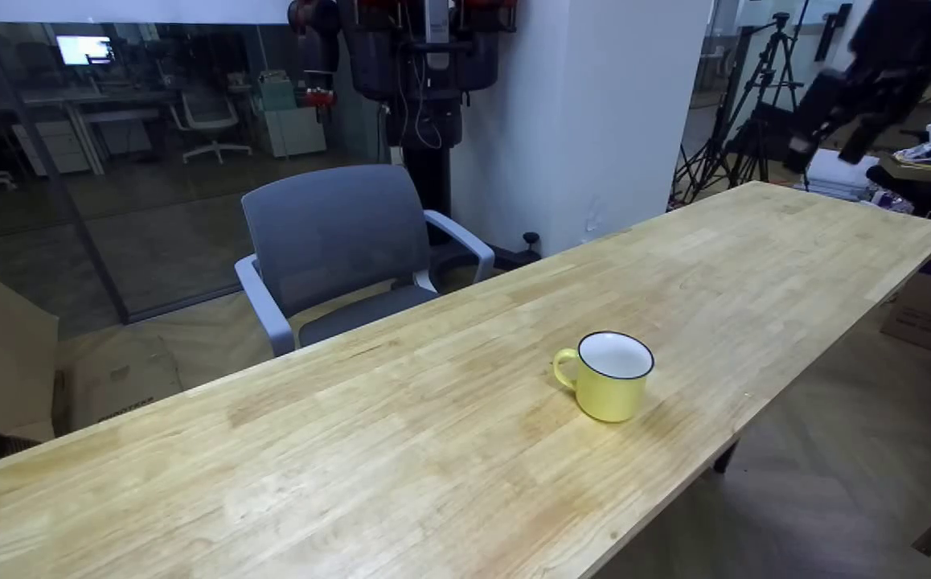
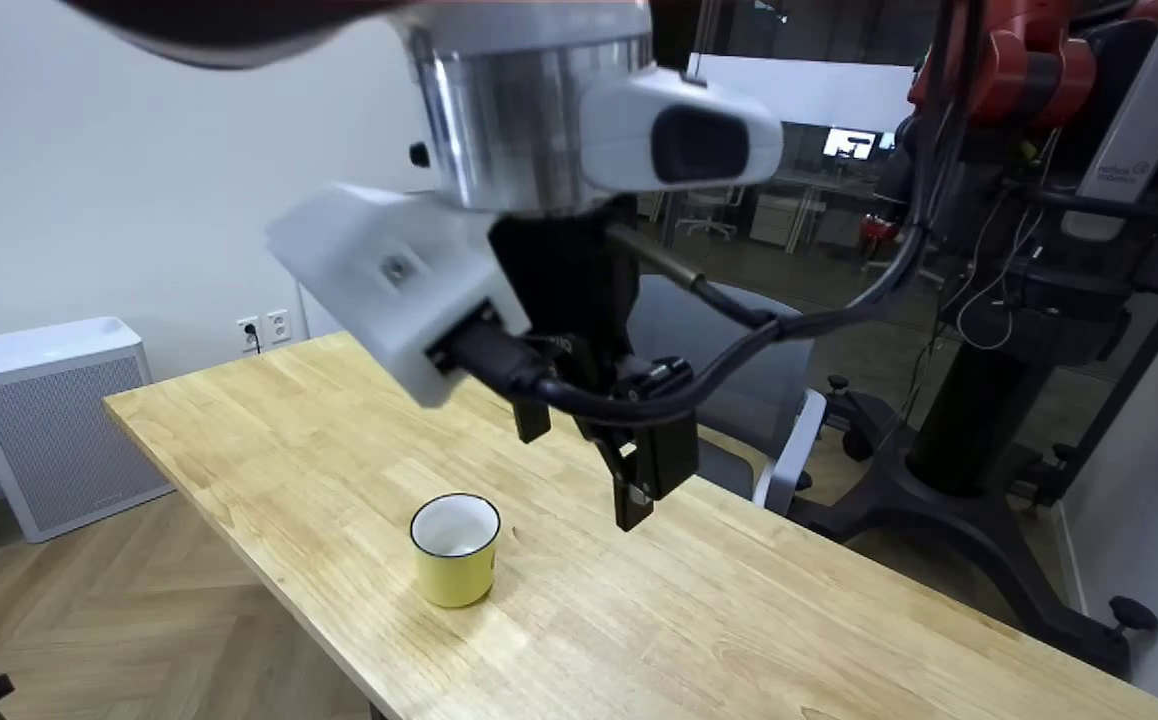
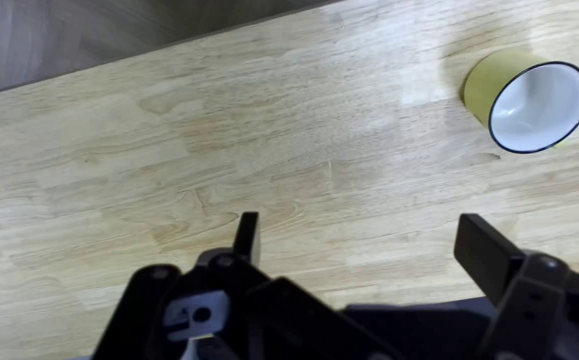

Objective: Slightly spin the cup on the table

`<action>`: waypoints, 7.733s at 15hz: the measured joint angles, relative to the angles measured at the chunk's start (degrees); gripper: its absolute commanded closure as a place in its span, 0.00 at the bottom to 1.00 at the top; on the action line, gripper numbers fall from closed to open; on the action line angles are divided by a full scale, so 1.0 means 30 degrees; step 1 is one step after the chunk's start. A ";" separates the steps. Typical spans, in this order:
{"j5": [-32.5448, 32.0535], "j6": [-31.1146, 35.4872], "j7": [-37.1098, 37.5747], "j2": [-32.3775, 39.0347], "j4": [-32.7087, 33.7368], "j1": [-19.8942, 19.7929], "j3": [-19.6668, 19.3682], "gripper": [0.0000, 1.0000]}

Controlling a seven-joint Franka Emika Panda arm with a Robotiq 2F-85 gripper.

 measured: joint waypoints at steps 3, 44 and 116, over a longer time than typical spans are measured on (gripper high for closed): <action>-0.0031 0.0611 0.0697 0.1920 0.0779 0.0001 0.0539 0.00; -0.2003 0.0613 -0.5042 1.6007 0.9823 0.3062 0.4160 0.30; 2.0027 0.3586 1.7074 1.6250 1.2830 0.3025 0.4764 0.00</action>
